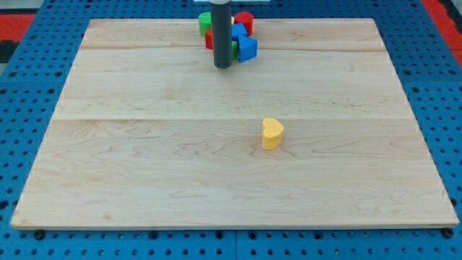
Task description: Move the yellow heart towards top right
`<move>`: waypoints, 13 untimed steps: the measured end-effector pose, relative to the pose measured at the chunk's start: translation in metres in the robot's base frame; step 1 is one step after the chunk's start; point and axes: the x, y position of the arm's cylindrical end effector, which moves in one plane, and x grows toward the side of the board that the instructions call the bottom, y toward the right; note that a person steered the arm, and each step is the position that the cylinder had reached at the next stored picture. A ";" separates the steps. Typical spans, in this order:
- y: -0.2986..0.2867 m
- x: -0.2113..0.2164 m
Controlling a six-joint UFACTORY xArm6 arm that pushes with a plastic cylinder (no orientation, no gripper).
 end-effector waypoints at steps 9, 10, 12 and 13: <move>0.146 0.034; 0.150 0.004; 0.160 -0.023; 0.196 -0.009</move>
